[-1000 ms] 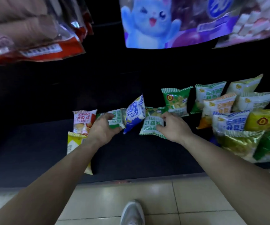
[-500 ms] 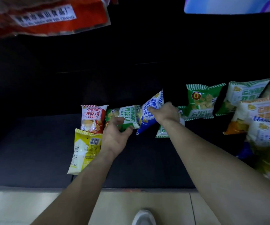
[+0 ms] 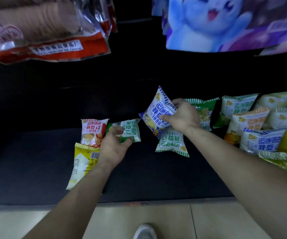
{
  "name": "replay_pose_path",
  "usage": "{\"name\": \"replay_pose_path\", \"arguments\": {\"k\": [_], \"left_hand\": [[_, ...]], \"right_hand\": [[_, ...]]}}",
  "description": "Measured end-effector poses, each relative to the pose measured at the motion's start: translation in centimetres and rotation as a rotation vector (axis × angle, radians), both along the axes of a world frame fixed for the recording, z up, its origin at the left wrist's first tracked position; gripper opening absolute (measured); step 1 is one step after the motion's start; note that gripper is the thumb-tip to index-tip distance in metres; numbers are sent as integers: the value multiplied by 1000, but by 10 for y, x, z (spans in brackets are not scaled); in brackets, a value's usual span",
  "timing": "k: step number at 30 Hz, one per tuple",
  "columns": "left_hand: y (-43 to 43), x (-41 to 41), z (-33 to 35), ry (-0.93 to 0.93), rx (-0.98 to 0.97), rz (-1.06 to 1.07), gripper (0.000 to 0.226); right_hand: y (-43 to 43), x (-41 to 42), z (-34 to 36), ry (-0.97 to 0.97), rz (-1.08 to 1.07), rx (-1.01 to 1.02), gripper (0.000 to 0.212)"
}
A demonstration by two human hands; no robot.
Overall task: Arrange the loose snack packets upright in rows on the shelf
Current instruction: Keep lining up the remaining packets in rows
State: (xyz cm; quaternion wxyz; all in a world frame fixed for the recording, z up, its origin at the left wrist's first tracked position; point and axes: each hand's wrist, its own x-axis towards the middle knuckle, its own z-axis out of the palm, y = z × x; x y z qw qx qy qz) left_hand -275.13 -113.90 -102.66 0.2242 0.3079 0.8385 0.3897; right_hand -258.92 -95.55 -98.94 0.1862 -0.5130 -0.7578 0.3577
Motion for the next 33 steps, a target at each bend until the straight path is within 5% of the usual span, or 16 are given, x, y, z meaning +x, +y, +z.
{"name": "replay_pose_path", "arguments": {"k": [9, 16, 19, 24, 33], "left_hand": [[35, 66, 83, -37, 11, -501, 96], [52, 117, 79, -144, 32, -608, 68], [65, 126, 65, -155, 27, -542, 64], [105, 133, 29, -190, 15, -407, 58], [185, 156, -27, -270, -26, -406, 57]], "right_hand": [[-18, 103, 76, -217, 386, 100, 72], [-28, 153, 80, -302, 479, 212, 87], [-13, 186, 82, -303, 394, 248, 93], [23, 256, 54, -315, 114, 277, 54], [52, 319, 12, -443, -60, 253, 45]]}}
